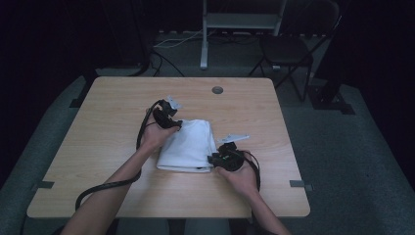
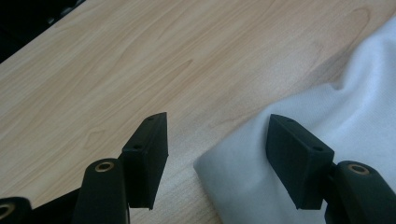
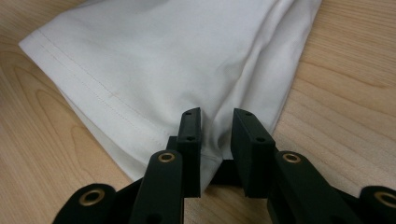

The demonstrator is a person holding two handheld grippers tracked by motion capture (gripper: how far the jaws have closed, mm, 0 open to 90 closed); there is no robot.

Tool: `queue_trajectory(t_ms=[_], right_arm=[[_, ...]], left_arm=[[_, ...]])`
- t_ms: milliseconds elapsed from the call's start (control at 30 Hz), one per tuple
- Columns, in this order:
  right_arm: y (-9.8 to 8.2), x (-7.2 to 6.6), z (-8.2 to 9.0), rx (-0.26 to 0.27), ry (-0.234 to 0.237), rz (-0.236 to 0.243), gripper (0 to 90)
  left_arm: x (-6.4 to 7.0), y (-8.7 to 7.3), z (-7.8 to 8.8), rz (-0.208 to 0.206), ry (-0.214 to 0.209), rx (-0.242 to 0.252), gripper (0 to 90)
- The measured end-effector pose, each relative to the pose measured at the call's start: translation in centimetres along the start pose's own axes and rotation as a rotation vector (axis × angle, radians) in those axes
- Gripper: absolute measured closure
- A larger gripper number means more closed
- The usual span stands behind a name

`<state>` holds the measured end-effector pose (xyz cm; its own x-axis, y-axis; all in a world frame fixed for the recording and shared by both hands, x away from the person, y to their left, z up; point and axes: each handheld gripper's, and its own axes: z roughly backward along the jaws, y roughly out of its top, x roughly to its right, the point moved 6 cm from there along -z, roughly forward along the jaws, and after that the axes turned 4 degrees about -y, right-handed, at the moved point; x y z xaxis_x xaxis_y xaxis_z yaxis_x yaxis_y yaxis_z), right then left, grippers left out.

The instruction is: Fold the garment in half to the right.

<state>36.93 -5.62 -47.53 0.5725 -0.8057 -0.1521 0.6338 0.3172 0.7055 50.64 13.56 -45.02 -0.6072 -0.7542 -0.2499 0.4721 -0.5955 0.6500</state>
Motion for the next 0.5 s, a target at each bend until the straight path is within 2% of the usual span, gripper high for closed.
queue_trajectory(t_ms=[133, 200, 233, 300, 367, 500], right_arm=[[0.0, 0.0, 0.0, 0.001, -0.004, 0.001, 72.7], [0.0, 0.0, -0.1, 0.000, -0.003, 0.002, 72.6], [0.0, -0.1, -0.1, 0.002, -0.003, 0.000, 72.6], [0.0, -0.1, -0.1, 0.003, -0.005, 0.005, 72.5], [0.0, -0.1, -0.1, 0.004, -0.008, 0.007, 72.4], [0.0, -0.1, -0.2, 0.002, -0.008, 0.008, 72.4]], left_arm=[[-0.6, 0.3, 1.5, 0.021, -0.005, 0.042, 38.7], [-1.0, 0.3, 2.6, 0.031, -0.014, 0.064, 37.4], [-1.1, 0.2, 3.4, 0.023, -0.014, 0.066, 37.4], [-0.9, -0.1, 4.8, 0.026, -0.037, 0.099, 37.4], [-0.3, -0.8, 6.2, 0.019, -0.063, 0.114, 37.0], [2.6, -3.2, 7.6, -0.034, -0.122, 0.101, 36.2]])
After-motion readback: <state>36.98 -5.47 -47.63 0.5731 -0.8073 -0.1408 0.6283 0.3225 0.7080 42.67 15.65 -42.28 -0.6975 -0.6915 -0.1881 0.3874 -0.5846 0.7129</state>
